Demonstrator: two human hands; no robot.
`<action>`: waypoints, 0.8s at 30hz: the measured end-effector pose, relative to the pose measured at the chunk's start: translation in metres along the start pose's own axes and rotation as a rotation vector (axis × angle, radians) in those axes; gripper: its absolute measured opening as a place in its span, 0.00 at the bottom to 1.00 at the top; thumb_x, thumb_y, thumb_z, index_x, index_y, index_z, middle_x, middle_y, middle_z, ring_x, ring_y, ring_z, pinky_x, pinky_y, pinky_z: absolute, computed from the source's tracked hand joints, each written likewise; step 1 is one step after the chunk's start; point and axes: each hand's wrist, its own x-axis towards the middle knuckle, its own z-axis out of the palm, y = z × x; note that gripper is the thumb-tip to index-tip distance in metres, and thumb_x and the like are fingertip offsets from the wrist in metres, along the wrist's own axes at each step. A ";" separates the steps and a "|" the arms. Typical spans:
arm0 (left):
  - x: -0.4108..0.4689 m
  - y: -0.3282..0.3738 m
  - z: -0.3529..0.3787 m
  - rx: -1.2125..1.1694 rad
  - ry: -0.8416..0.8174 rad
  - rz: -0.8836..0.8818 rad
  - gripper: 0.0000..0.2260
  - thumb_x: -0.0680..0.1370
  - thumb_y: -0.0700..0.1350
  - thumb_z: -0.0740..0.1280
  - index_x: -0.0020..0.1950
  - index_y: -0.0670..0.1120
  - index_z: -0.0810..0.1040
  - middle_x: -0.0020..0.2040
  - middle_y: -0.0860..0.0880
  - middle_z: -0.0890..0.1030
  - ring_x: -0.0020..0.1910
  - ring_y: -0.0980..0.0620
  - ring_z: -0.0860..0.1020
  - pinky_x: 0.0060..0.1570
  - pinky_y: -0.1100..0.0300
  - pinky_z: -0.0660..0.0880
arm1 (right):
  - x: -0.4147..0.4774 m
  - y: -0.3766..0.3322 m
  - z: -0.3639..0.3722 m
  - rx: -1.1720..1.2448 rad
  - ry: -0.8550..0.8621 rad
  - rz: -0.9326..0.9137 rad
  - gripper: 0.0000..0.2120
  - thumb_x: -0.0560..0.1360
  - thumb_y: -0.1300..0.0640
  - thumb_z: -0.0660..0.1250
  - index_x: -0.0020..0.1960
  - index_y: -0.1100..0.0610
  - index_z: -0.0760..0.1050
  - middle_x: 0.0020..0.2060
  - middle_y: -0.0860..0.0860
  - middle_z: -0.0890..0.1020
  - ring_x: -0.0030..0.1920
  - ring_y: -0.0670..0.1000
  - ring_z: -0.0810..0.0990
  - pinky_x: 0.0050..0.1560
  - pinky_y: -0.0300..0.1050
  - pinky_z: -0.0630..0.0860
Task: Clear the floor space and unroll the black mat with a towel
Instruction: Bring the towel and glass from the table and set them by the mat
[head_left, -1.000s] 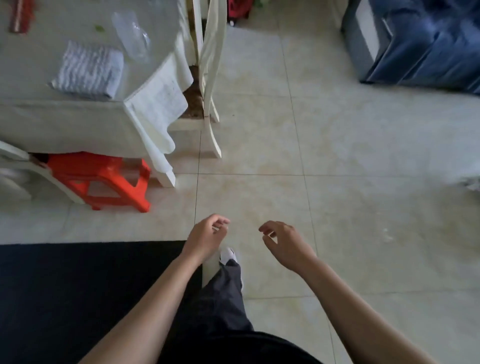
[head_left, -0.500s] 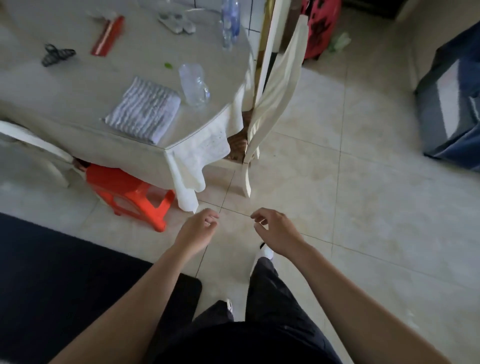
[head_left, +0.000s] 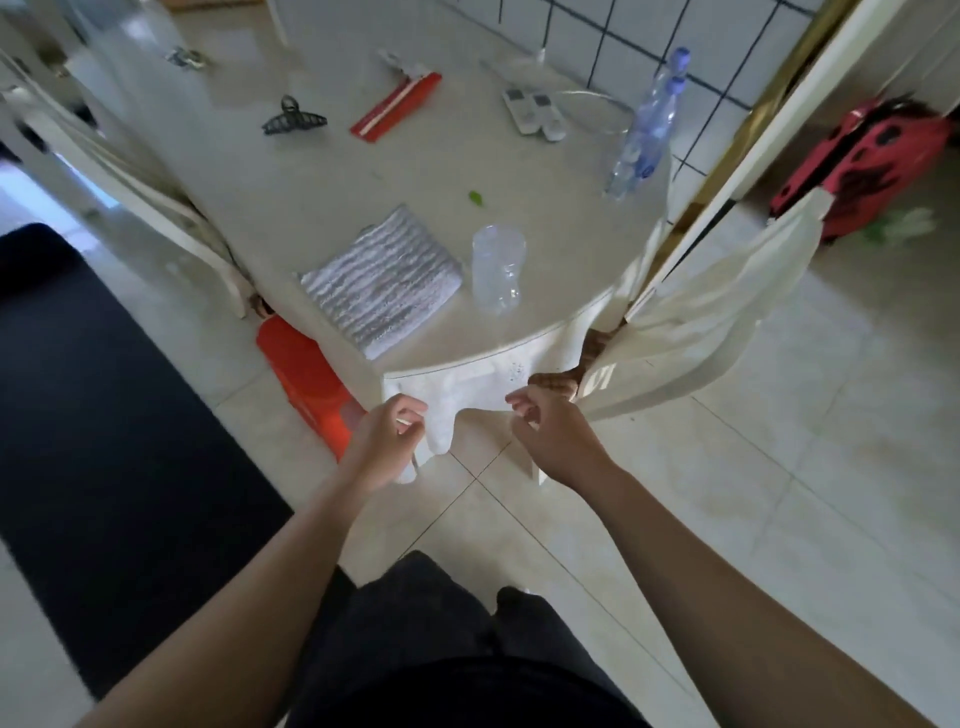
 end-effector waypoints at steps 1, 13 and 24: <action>0.011 0.003 -0.002 0.007 0.013 -0.005 0.09 0.77 0.41 0.64 0.56 0.48 0.78 0.50 0.54 0.81 0.47 0.56 0.79 0.41 0.73 0.67 | 0.015 -0.003 -0.002 0.001 -0.001 -0.005 0.15 0.75 0.59 0.63 0.62 0.55 0.74 0.57 0.51 0.78 0.53 0.49 0.77 0.58 0.44 0.73; 0.161 0.006 -0.074 0.188 0.170 0.160 0.14 0.77 0.42 0.67 0.63 0.45 0.75 0.61 0.47 0.78 0.61 0.50 0.75 0.61 0.55 0.71 | 0.149 -0.038 -0.002 0.034 0.253 0.260 0.30 0.73 0.54 0.64 0.72 0.54 0.58 0.66 0.51 0.69 0.64 0.55 0.71 0.65 0.61 0.66; 0.256 -0.013 -0.114 0.351 0.031 -0.228 0.35 0.75 0.60 0.66 0.75 0.48 0.58 0.66 0.44 0.73 0.59 0.43 0.76 0.61 0.41 0.71 | 0.207 -0.048 -0.002 0.102 0.187 0.491 0.09 0.72 0.52 0.65 0.46 0.58 0.75 0.38 0.50 0.80 0.42 0.53 0.75 0.45 0.47 0.69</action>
